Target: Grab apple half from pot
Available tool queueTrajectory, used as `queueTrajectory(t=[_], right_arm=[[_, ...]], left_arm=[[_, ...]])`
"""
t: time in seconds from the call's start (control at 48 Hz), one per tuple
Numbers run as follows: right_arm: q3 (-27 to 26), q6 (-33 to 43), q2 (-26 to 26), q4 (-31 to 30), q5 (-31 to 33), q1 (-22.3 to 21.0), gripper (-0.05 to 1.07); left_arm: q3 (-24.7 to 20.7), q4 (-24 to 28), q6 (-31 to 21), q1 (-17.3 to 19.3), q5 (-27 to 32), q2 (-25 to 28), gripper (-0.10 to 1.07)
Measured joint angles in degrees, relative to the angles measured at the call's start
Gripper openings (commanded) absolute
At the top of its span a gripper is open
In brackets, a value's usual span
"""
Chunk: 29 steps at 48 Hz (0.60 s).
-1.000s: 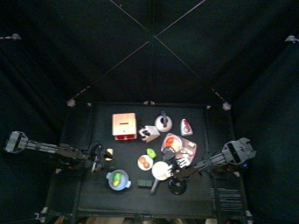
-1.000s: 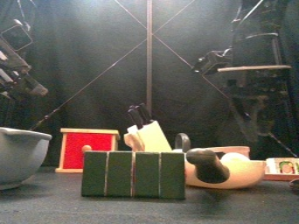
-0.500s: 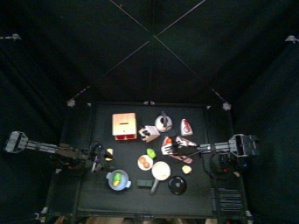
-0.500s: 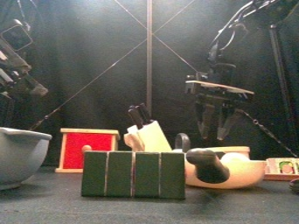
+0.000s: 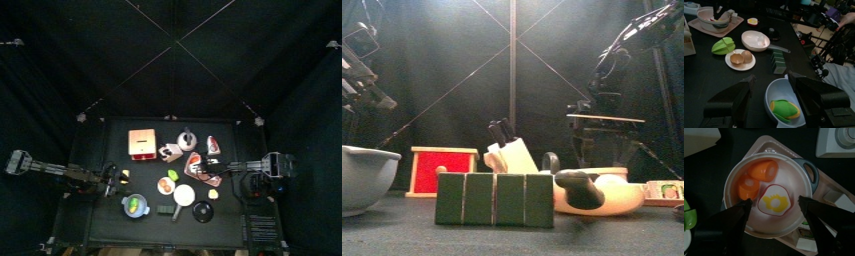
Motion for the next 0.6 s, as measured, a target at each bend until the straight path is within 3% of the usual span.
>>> queueTrajectory(t=[0.604], right_arm=[[-1.3, -0.8, 5.4, 1.2, -1.1, -1.5, 1.04]], left_arm=[[0.3, -0.1, -0.1, 0.0, 0.0, 0.0, 0.91]])
